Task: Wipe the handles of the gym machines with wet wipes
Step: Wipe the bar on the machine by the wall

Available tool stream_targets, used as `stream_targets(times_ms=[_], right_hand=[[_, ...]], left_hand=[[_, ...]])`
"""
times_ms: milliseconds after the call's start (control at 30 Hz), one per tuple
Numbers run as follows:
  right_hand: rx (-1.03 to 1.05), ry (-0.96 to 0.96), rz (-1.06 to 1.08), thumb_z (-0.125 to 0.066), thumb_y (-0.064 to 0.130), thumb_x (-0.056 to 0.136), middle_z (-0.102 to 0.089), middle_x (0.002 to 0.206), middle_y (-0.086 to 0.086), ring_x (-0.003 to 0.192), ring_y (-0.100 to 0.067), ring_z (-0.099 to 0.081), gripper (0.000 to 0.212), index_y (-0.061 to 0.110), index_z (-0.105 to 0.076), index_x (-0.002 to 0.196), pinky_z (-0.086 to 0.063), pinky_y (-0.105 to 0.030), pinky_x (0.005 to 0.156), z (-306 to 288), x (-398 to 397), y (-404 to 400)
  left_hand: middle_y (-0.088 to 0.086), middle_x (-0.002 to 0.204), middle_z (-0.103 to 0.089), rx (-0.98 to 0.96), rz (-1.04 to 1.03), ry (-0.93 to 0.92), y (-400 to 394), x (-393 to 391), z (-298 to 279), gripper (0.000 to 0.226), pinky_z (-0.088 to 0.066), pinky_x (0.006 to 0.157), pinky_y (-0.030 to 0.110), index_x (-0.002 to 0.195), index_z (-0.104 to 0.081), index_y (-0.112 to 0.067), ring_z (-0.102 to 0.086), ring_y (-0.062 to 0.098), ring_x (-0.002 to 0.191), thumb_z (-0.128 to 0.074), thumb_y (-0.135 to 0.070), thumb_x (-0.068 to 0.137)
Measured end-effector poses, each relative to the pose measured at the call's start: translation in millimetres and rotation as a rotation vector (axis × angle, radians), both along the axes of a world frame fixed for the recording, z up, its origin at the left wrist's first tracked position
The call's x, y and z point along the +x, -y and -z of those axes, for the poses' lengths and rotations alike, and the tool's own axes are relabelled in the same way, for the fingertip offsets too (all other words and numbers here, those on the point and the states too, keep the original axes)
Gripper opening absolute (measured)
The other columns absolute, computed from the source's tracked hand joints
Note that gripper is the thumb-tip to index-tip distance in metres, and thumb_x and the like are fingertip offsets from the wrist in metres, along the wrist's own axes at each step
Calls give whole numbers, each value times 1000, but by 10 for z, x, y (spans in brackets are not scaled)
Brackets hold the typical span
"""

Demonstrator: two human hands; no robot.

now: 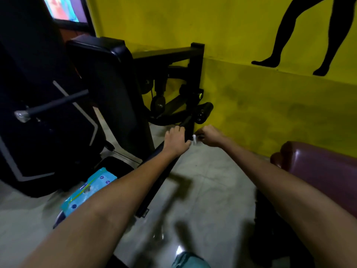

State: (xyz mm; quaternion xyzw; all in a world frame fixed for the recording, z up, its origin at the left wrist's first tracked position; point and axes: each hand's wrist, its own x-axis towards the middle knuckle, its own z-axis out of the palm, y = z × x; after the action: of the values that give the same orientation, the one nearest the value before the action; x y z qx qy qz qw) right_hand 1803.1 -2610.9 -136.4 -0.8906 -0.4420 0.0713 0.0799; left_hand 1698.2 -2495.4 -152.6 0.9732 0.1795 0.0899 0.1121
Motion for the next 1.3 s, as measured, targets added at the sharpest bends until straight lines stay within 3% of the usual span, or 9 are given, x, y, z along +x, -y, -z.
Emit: stream_targets(times_ms=[133,233,400,567,667,800,967,1200,1300], right_hand=[[-5,-5,-98,-50,-2,85,-67,103,-17,93,-31,-60,27,1,-66,106,-44,-34,68,87,429,-96],[73,-14,-177,-53,2,88,-69,104,-16,94,-30,-62,24,1,-68,107,-45,-33,68,80,774,-95],[360,-105,-217,-59,-1,87,-67,111,-15,102,-26,-63,26,-1,-66,112,-35,-10,73,-58,1183,-77],[597,-52,-308,-58,-7,81,-67,112,-14,103,-27,-64,34,2,-65,113,-50,-36,90,56,1282,-266],[464,85,-439,-63,-11,72,-68,107,-17,100,-31,-65,40,1,-65,110,-37,-47,101,371,1197,-385],[309,268,-455,-75,-13,46,-63,117,-17,110,-31,-61,77,-4,-58,121,-24,-54,104,721,1111,-330],[325,270,-402,-68,-14,60,-62,116,-23,113,-36,-58,61,-8,-56,120,-17,-49,109,668,1128,-523],[383,313,-459,-75,-17,50,-64,115,-18,109,-42,-59,70,-6,-60,117,-48,-47,90,589,1062,-359],[267,273,-406,-54,-8,80,-52,132,-17,130,-29,-42,53,-1,-46,132,-12,-35,117,505,1063,-533]], left_hand=[[12,134,-43,-78,-140,-32,-43,268,125,61,-35,98,42,134,-37,-10,-43,30,123,-57,-42,87],[11,141,-36,167,-154,-101,8,270,266,69,-38,95,41,142,-25,-9,-44,29,121,-51,-43,89],[9,146,-31,314,-211,-123,57,300,358,71,-37,93,37,149,-14,-9,-44,27,120,-42,-42,93],[7,146,-33,308,-317,-160,131,342,371,70,-37,91,37,149,-14,-9,-44,25,119,-41,-41,93],[7,138,-41,297,-414,-168,173,385,364,68,-40,85,38,145,-23,-8,-48,25,113,-46,-41,90],[9,139,-41,271,-463,-179,188,419,369,69,-41,87,39,144,-25,-7,-49,26,112,-48,-40,89],[7,137,-44,286,-497,-176,219,429,372,69,-40,89,38,145,-25,-9,-49,26,114,-49,-42,89],[6,137,-44,268,-569,-172,274,478,372,69,-37,91,38,146,-25,-11,-48,25,114,-48,-43,90],[6,135,-46,269,-598,-145,292,492,368,69,-37,91,38,145,-29,-11,-49,25,113,-51,-43,88]])
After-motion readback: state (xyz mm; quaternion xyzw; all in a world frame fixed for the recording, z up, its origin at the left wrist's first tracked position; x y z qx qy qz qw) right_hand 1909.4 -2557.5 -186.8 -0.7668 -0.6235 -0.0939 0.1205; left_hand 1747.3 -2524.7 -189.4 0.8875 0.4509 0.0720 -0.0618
